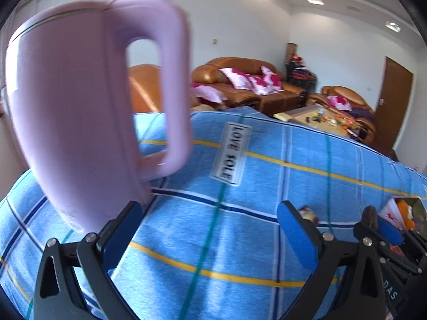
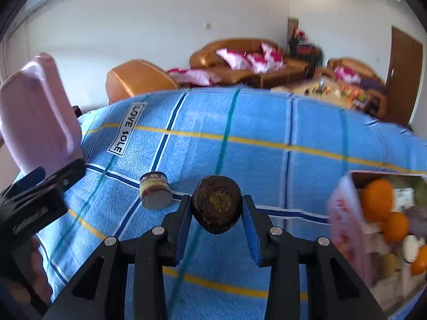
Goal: Organize fruits
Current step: 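Grasp the dark round item with the right tool while the left tool grasps the small can, then lift and carry the small can and dark round item toward the tin box with both tools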
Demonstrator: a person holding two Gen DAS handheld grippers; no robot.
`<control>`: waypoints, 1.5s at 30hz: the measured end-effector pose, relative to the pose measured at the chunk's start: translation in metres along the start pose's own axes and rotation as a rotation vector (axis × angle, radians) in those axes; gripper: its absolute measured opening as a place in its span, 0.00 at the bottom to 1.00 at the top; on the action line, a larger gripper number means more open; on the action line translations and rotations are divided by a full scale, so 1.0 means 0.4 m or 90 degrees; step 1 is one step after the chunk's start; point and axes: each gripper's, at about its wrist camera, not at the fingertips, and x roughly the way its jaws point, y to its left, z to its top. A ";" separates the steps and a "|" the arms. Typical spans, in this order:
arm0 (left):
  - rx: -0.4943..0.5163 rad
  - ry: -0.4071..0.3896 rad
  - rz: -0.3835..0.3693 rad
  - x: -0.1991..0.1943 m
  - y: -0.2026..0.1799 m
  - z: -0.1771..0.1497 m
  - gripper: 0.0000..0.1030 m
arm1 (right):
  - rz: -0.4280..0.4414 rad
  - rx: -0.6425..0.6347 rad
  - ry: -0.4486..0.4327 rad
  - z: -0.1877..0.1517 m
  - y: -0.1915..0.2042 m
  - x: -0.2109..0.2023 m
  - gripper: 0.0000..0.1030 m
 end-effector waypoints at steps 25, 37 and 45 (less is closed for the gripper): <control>0.103 0.176 -0.049 0.149 -0.245 -0.009 0.73 | -0.057 0.023 -0.118 -0.028 -0.076 -0.118 0.38; 0.071 0.172 -0.079 0.126 -0.216 -0.003 0.43 | -0.058 0.018 -0.117 -0.028 -0.078 -0.112 0.38; 0.044 0.067 -0.041 0.035 -0.167 -0.007 0.43 | -0.059 0.001 -0.152 -0.039 -0.061 -0.136 0.38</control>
